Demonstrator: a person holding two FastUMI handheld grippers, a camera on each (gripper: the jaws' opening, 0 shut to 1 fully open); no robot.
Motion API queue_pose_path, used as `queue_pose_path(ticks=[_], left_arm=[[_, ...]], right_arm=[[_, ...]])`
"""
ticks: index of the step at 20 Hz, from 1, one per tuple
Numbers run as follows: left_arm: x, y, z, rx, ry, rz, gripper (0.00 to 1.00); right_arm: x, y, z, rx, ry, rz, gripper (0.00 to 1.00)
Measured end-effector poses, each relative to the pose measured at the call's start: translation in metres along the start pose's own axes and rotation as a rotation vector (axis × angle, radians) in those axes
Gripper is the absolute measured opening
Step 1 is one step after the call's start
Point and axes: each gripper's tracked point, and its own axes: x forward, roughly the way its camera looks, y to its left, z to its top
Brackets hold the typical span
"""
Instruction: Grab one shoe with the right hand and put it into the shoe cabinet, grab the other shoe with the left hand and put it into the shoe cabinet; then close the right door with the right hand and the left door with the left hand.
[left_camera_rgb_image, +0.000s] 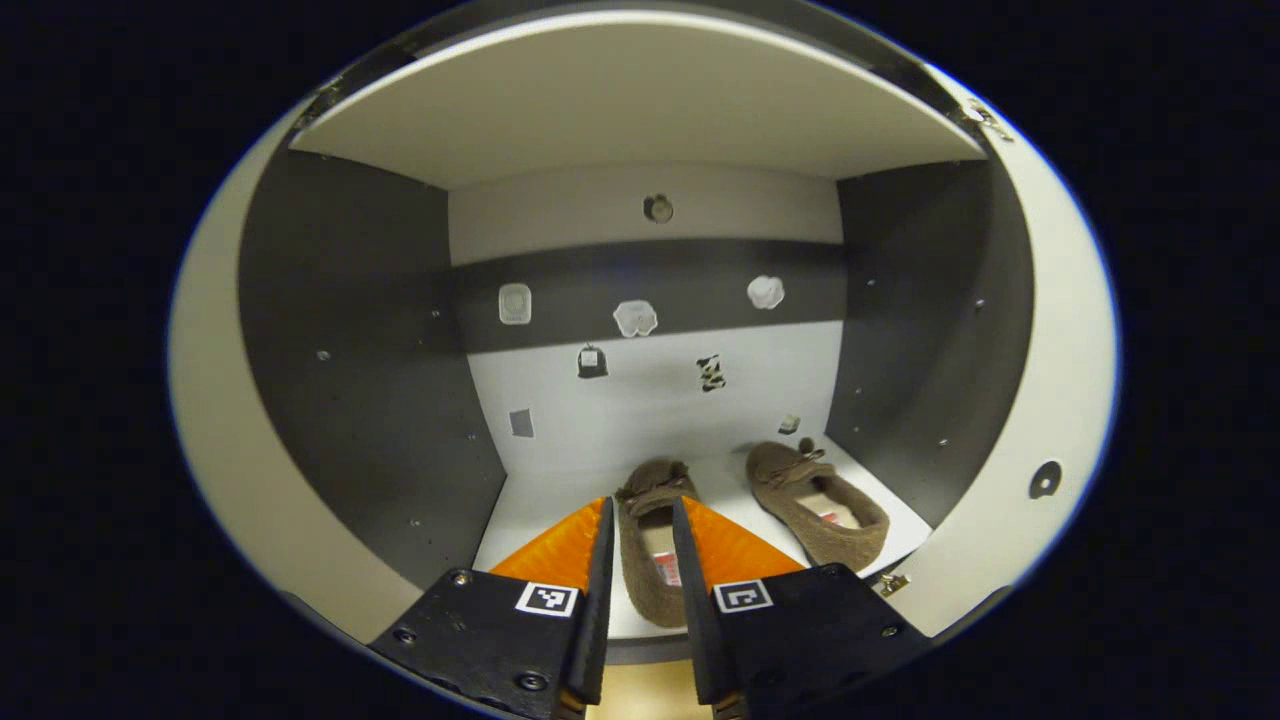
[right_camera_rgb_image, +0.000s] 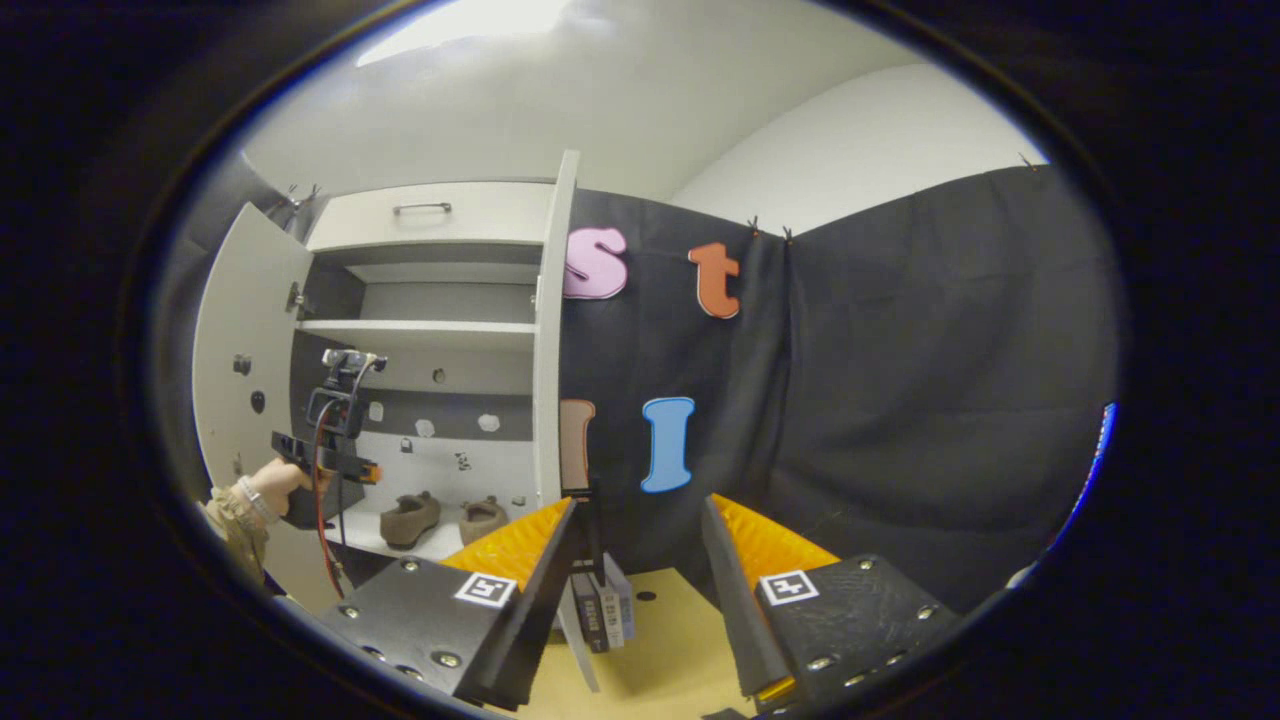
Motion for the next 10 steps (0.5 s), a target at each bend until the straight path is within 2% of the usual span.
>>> queue_pose_path(ticks=[8, 9, 10], left_arm=[[-0.110, -0.014, 0.026, -0.001, -0.129, -0.065, 0.35], [-0.124, -0.015, 0.028, 0.006, -0.140, -0.065, 0.32], [-0.135, -0.016, 0.032, 0.011, -0.151, -0.067, 0.37]], right_arm=[[0.010, 0.003, 0.001, 0.002, 0.003, 0.068, 0.74], [0.011, 0.002, 0.001, 0.006, 0.004, 0.071, 0.75], [0.014, 0.001, 0.001, 0.013, 0.006, 0.076, 0.75]])
